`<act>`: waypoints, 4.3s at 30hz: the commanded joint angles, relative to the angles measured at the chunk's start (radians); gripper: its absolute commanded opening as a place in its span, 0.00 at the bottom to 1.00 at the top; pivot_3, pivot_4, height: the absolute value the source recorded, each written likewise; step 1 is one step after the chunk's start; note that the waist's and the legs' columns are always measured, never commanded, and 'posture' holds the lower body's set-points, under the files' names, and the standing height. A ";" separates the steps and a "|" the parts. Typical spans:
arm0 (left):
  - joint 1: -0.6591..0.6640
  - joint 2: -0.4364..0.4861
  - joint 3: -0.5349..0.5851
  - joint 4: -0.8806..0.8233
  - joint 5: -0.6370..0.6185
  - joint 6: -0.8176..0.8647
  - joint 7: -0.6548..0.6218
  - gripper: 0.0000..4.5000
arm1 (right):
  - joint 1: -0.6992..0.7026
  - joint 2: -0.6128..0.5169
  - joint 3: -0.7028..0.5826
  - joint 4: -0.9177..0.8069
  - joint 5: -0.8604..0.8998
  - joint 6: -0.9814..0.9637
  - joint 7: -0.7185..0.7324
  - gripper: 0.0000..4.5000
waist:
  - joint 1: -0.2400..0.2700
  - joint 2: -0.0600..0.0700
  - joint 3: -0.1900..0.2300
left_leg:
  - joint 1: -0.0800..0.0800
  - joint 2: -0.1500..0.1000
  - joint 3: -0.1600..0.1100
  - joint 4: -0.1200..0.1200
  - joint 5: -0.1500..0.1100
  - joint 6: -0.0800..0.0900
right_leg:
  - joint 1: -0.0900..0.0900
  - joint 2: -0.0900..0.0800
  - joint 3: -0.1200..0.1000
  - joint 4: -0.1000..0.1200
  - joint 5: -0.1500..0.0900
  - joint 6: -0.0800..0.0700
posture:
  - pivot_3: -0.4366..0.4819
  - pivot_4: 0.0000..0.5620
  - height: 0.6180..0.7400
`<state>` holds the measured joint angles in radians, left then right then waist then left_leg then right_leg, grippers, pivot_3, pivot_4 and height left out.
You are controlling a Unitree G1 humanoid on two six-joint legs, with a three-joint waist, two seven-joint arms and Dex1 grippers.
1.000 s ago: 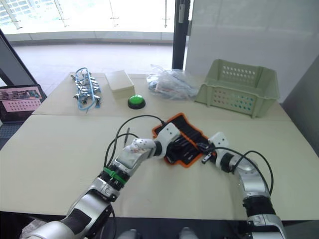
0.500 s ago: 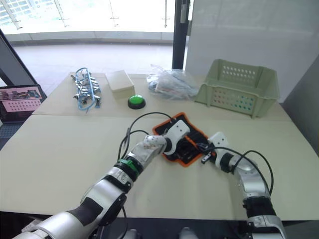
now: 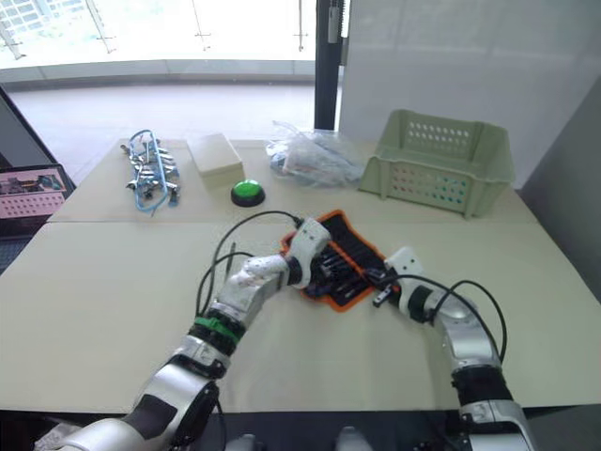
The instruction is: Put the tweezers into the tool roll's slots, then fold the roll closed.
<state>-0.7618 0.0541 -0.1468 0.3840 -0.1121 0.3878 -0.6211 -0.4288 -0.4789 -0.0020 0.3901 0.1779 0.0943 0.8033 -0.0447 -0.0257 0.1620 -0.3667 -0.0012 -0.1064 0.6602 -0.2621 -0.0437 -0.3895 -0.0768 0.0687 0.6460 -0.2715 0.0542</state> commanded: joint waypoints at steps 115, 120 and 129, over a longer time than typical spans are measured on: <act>0.093 0.304 -0.067 -0.472 -0.155 0.328 -0.052 0.01 | 0.112 -0.037 -0.017 -0.021 -0.040 0.032 0.006 0.00 | 0.030 -0.002 -0.002 | 0.011 0.000 0.000 -0.004 -0.003 0.004 | 0.018 -0.001 -0.002 -0.015 -0.001 0.001 | 0.48 0.27 1.00; -0.013 0.241 -0.186 -0.284 -0.078 0.289 -0.088 0.01 | 0.131 -0.027 -0.015 -0.033 -0.030 0.034 -0.007 0.00 | 0.027 -0.002 -0.002 | 0.012 0.000 0.000 -0.005 -0.003 0.004 | 0.018 0.000 -0.002 -0.015 -0.001 0.002 | 0.48 0.27 1.00; -0.181 0.047 -0.235 0.061 -0.011 0.278 -0.098 0.01 | 0.132 -0.009 -0.020 -0.046 -0.016 0.033 -0.034 0.00 | 0.018 -0.002 0.000 | 0.011 0.000 0.000 -0.006 -0.003 0.004 | 0.017 0.000 -0.002 -0.016 -0.002 0.003 | 0.48 0.27 1.00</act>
<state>-0.9164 0.1045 -0.3879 0.4325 -0.1364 0.6807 -0.7115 -0.3334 -0.4820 -0.0312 0.3021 0.1810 0.0970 0.7834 -0.0264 -0.0279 0.1617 -0.3553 -0.0013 -0.1067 0.6529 -0.2653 -0.0393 -0.3726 -0.0772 0.0671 0.6301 -0.2733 0.0577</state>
